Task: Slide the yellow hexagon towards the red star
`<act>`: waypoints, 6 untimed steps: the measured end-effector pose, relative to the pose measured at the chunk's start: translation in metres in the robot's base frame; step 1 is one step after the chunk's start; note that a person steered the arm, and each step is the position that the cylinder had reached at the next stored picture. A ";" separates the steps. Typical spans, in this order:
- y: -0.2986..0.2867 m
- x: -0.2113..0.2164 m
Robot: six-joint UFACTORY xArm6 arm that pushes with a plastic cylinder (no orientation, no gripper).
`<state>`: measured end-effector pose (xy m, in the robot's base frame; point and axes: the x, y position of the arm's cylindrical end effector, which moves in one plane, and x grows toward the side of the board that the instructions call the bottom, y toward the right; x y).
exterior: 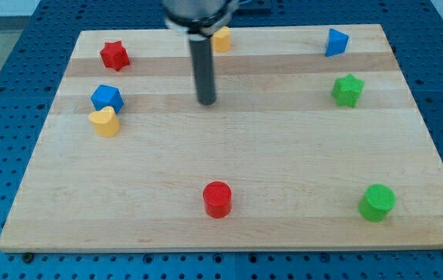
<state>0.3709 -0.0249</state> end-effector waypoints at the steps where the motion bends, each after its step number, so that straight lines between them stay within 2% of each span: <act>1: 0.045 -0.034; 3: 0.068 -0.119; 4: 0.052 -0.149; 6: 0.002 -0.151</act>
